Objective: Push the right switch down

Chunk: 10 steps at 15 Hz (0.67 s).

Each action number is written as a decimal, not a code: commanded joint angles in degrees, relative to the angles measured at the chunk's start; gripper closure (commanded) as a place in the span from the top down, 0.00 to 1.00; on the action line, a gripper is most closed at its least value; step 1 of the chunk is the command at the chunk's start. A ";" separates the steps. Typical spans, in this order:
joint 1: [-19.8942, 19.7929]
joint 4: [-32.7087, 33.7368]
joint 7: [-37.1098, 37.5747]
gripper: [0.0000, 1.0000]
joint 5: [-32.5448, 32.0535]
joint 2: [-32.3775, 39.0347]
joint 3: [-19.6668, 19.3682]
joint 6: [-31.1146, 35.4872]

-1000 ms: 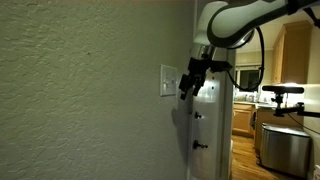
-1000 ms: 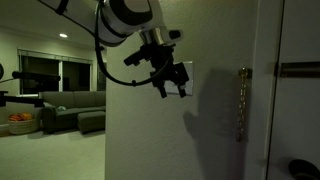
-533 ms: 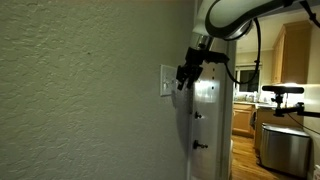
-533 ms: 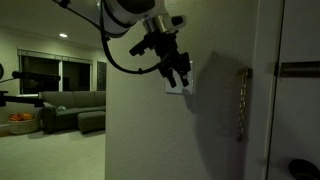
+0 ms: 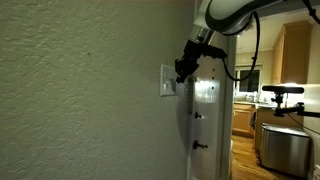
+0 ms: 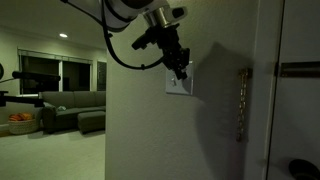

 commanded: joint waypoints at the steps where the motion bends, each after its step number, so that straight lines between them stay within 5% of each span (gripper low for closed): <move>1: -0.04 1.06 0.39 0.26 2.56 0.24 -0.25 2.44; 4: 0.03 1.72 -0.10 0.25 3.25 0.36 -0.20 3.67; 7: 0.00 2.23 -0.31 0.05 3.77 0.62 -0.23 4.46; 10: 0.09 2.94 -1.05 0.02 5.46 1.56 -0.18 3.97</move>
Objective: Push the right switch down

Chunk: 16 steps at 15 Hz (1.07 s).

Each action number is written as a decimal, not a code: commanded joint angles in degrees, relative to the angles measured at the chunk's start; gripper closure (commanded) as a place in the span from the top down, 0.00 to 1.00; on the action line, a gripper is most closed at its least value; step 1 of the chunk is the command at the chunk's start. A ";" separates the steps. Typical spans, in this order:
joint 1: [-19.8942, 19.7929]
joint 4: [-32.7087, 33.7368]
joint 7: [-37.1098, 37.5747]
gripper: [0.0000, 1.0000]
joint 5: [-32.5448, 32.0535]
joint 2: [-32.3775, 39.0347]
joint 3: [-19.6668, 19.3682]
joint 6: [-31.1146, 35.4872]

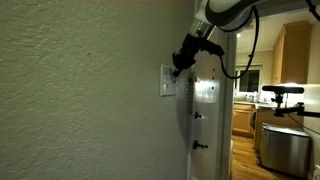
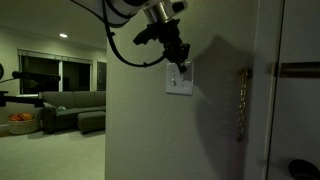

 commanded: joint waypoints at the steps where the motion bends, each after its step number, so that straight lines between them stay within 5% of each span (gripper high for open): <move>1: 0.08 1.51 -1.12 0.03 2.66 1.77 -0.14 0.42; 16: 0.14 -2.66 -1.90 0.05 2.04 0.09 -0.13 -3.11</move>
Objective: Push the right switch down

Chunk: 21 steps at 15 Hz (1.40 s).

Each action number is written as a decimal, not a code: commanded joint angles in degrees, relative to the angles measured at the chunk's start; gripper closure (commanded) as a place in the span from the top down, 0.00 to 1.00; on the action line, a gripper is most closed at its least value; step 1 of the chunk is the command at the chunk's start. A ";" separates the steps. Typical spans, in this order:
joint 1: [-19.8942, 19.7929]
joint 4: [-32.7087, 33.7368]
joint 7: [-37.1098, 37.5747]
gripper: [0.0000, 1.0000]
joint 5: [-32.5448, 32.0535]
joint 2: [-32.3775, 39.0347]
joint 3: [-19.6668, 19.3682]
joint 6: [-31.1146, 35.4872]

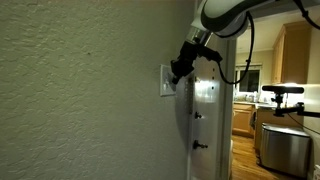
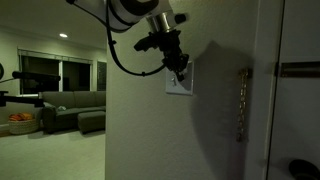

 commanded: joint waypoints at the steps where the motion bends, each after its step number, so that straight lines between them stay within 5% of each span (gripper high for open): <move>1: 0.11 -3.05 -0.95 0.05 -0.64 -2.37 -0.14 -0.76; 4: 0.40 -5.81 -0.51 0.36 -2.77 -4.39 0.10 -2.17; 14: 0.43 -15.11 0.96 0.98 -4.46 -5.84 0.64 -10.59; 21: 0.45 -14.49 0.32 1.00 -3.41 -2.77 0.61 -11.47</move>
